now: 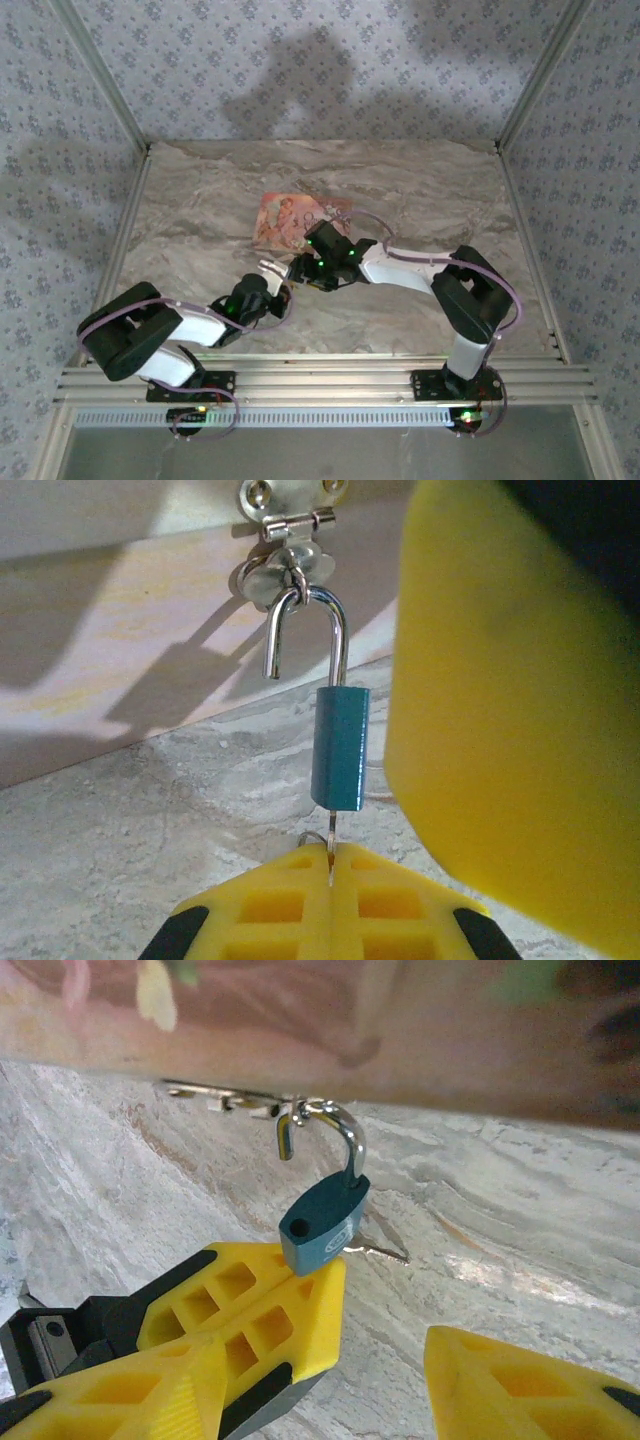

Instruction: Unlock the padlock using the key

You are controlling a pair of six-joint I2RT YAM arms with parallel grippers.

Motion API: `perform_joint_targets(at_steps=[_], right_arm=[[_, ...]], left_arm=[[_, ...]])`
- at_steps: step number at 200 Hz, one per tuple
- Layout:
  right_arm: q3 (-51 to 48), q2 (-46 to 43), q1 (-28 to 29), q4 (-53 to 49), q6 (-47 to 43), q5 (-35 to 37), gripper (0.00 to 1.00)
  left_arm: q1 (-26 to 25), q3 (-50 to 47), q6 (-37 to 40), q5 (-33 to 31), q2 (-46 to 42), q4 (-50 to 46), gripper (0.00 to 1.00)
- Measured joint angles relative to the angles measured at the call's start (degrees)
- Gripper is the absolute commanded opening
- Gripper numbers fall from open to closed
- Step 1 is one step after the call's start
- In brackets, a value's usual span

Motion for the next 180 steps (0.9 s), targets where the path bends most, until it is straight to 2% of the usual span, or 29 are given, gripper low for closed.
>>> perform_joint_targets(at_steps=[56,107,180], right_arm=[[3.2,2.5,0.3,-1.4,0.0,2.0,0.47],[4.1,2.9,0.5,-1.9,0.0,4.6,0.37],[7.8,6.0,1.3,-3.4,0.0,6.4,0.36]], left_arm=[[0.0,0.0,0.0,0.0,-0.9,-0.5,0.00],[0.0,0.0,0.0,0.0,-0.9,-0.6,0.00],[0.0,0.0,0.0,0.2,-0.9,-0.7,0.00]])
